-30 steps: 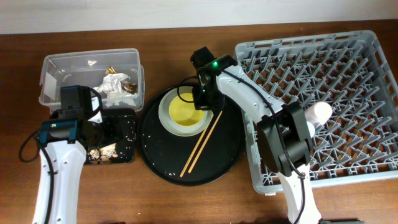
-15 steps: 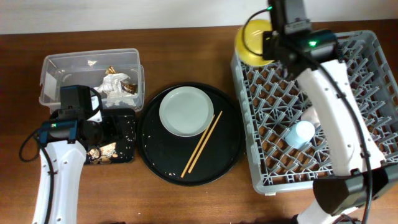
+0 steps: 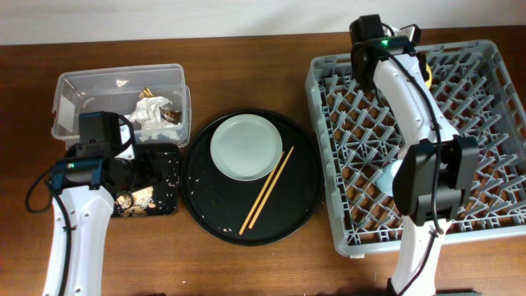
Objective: Sort waste into correct bins and load items into the dishwasher rack
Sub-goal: 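Place the yellow bowl at the back of the dish rack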
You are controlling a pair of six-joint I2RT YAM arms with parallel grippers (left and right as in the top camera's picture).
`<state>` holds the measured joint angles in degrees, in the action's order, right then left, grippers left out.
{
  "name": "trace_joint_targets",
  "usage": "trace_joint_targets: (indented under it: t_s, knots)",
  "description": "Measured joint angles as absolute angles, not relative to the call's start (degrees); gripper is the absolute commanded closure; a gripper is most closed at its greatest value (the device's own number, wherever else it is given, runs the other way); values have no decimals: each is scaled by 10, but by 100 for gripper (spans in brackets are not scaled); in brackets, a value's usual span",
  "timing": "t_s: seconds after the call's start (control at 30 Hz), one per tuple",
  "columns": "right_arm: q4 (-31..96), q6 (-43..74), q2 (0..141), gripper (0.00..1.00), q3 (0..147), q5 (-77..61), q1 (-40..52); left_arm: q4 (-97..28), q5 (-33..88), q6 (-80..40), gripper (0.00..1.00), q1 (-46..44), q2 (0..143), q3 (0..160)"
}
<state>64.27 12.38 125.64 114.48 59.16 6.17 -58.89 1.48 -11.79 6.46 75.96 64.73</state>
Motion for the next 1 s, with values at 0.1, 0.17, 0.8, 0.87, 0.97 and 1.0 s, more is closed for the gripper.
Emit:
trace_joint_targets:
  t_s: [0.1,0.17,0.8,0.87,0.97,1.0]
  knots:
    - [637,142,1258,96,1145,614,72,-588,15,-118,26,65,760,647]
    - [630,148,1259,96,1145,656,78,-587,15,-118,26,65,760,647]
    - [655,163,1318,96,1145,741,144,-585,30,-118,26,65,760,647]
    - [685,166,1321,90,1144,734,158,-585,30,-118,26,65,760,647]
    - [742,204,1321,67,1144,692,179,-585,30,-118,26,65,760,647]
    - [757,213,1320,61,1143,668,183,-585,30,-118,26,65,760,647]
